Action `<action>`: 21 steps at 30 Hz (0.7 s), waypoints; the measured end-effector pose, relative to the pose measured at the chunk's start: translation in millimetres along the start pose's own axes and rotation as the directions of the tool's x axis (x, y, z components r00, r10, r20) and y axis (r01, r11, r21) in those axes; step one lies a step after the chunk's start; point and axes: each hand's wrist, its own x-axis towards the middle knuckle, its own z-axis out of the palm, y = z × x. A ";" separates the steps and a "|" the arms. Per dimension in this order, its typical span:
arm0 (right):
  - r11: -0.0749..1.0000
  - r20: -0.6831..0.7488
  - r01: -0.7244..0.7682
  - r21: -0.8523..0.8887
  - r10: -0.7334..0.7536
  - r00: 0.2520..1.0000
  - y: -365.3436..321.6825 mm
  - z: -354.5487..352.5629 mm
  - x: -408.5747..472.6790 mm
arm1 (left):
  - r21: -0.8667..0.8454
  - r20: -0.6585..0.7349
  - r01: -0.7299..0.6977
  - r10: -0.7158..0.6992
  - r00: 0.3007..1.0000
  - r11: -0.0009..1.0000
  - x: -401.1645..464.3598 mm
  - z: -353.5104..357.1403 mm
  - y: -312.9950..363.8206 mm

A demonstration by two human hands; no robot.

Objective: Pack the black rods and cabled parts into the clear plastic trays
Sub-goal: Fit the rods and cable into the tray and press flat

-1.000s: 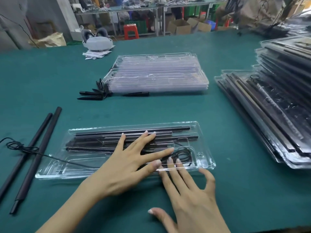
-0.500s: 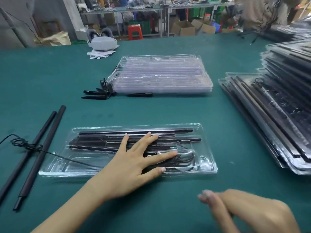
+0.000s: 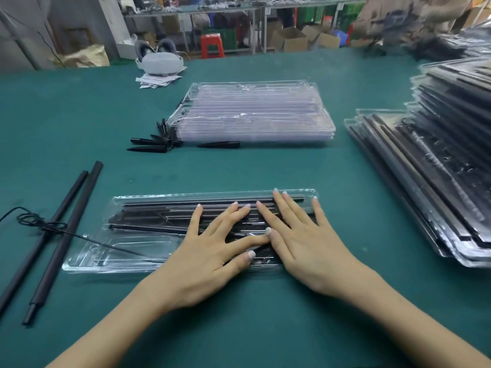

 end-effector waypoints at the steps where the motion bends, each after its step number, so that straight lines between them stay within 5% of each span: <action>1: 1.000 -0.001 -0.010 0.000 0.010 1.000 -0.6 2.1 0.3 | -0.012 -0.003 -0.011 0.011 1.000 1.000 -0.1 0.6 -0.3; 4: 1.000 -0.003 -0.012 -0.005 0.012 1.000 -0.6 5.9 -1.3 | -0.325 -0.082 -0.020 -0.007 0.997 0.946 -0.3 -3.9 0.3; 6: 1.000 0.001 -0.012 0.007 0.012 1.000 -1.0 6.0 0.1 | -0.707 -0.139 0.046 -0.203 0.969 0.706 1.0 -18.9 -2.7; 7: 1.000 0.010 -0.017 0.010 0.017 1.000 -0.9 6.6 0.5 | -0.767 -0.173 0.048 -0.278 0.945 0.640 4.5 -26.4 -2.9; 11: 1.000 0.014 -0.025 0.018 0.024 1.000 -0.8 6.0 1.6 | -0.373 -0.304 0.082 -0.205 0.930 0.924 41.9 -33.3 15.9; 16: 1.000 0.042 -0.015 -0.006 0.016 0.999 -3.3 4.7 0.1 | -0.107 -0.119 0.221 -0.233 0.965 0.969 75.8 -0.2 31.6; 21: 0.981 0.138 0.037 0.190 -0.064 0.988 6.6 -4.0 7.7 | -0.018 -0.147 0.204 -0.204 0.968 0.979 76.8 13.6 22.4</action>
